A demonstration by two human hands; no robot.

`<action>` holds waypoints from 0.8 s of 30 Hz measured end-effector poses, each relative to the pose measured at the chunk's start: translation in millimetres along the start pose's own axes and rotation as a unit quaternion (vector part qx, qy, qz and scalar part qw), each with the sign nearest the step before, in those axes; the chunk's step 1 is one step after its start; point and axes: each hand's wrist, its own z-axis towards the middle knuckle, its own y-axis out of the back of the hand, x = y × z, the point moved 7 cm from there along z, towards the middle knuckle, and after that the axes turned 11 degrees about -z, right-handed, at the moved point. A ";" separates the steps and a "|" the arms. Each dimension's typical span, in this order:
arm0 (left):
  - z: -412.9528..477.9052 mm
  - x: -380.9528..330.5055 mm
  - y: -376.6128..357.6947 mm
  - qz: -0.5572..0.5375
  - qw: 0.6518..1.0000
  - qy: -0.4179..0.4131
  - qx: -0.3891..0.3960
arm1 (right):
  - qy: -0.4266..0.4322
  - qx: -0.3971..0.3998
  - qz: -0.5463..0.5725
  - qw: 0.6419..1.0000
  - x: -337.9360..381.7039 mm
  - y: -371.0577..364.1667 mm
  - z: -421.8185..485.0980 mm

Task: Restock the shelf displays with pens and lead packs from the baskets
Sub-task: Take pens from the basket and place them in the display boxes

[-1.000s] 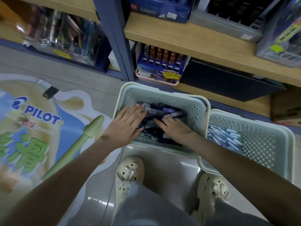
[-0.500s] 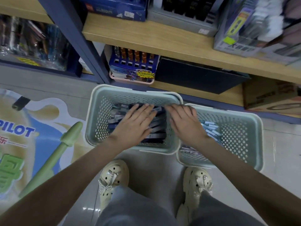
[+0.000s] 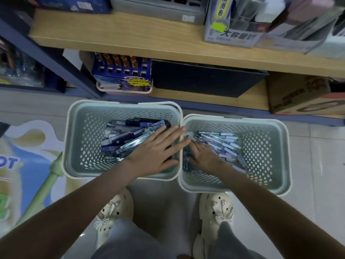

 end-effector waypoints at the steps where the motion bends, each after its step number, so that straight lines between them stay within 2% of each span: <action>1: 0.3 0.5 0.3 -0.002 1.000 -0.004 -0.004 | 0.002 0.012 -0.004 1.000 0.7 -5.3 3.3; 5: 0.3 0.9 -5.3 -0.020 1.000 0.000 -0.002 | -0.012 0.036 -0.042 0.998 0.5 -13.6 9.6; 10: -0.7 -0.3 -9.0 -0.037 0.999 0.008 -0.002 | -0.021 0.020 -0.009 1.000 0.2 -10.9 15.3; 15: -2.3 1.3 -11.2 -0.029 1.000 0.002 -0.003 | -0.034 -0.057 0.118 0.991 -3.6 -6.3 15.0; 20: -3.1 2.0 -11.5 -0.016 1.000 -0.002 -0.008 | -0.139 -0.069 0.316 0.936 -15.0 10.3 2.8; 24: -8.8 2.2 -6.4 -0.011 1.000 0.012 -0.006 | -0.152 -0.131 0.405 0.892 -15.8 53.6 -23.8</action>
